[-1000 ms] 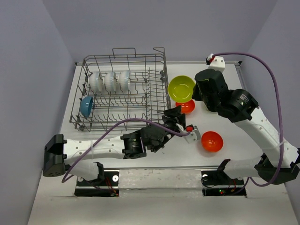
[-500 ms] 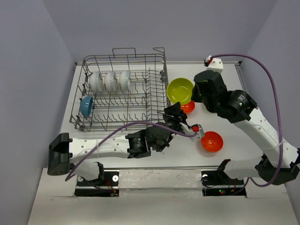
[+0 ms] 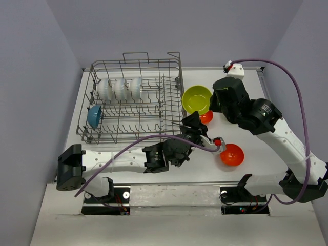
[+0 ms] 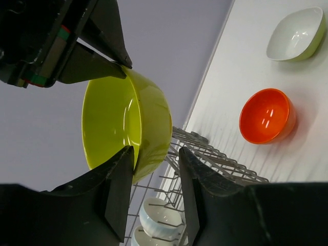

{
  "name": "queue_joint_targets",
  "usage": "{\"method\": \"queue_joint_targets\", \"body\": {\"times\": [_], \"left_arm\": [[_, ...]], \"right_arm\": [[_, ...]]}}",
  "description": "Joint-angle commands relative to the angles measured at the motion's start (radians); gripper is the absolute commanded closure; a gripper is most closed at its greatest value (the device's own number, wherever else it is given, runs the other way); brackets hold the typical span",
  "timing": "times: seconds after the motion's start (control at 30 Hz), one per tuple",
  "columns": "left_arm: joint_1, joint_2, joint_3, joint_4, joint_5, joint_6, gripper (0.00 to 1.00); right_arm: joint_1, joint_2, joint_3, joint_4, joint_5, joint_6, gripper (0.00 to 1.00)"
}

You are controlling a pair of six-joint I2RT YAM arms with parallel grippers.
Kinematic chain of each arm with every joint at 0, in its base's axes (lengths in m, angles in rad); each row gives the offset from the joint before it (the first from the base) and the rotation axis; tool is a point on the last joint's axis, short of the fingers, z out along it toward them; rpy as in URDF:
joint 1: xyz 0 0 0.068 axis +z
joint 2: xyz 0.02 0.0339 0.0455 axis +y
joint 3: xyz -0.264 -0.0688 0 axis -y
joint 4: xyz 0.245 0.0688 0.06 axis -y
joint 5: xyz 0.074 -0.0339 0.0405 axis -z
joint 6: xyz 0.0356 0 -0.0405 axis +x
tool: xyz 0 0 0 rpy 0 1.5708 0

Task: Load the bowls into the dish rack
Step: Pass from the right arm to the left

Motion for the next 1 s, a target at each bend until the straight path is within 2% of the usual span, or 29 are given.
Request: {"method": "queue_joint_targets", "body": {"times": [0.0, 0.07, 0.13, 0.17, 0.23, 0.27, 0.47, 0.97], "left_arm": [[0.007, 0.003, 0.059, 0.059, -0.017, 0.024, 0.51], [0.007, 0.005, 0.059, 0.062, -0.02, 0.024, 0.54], [0.007, 0.003, 0.059, 0.066, -0.019, 0.022, 0.61], [0.007, 0.0, 0.06, 0.066, -0.02, 0.024, 0.69], [0.007, 0.005, 0.063, 0.068, -0.026, 0.025, 0.77], [0.007, 0.006, 0.065, 0.068, -0.029, 0.027, 0.85], [0.007, 0.014, 0.071, 0.069, -0.046, 0.037, 1.0], [0.007, 0.029, 0.083, 0.077, -0.075, 0.07, 1.0]], "right_arm": [[0.003, -0.035, 0.02, 0.064, 0.007, 0.002, 0.99], [0.003, -0.037, 0.019, 0.062, 0.008, 0.001, 0.99], [0.003, -0.041, 0.016, 0.062, 0.008, 0.002, 0.99], [0.003, -0.041, 0.014, 0.061, 0.008, 0.001, 0.99], [0.003, -0.041, 0.011, 0.061, 0.007, 0.004, 0.99], [0.003, -0.041, 0.01, 0.061, 0.005, 0.002, 0.99], [0.003, -0.043, 0.003, 0.065, -0.001, 0.005, 0.99], [0.003, -0.057, -0.024, 0.084, -0.009, -0.007, 0.99]]}}
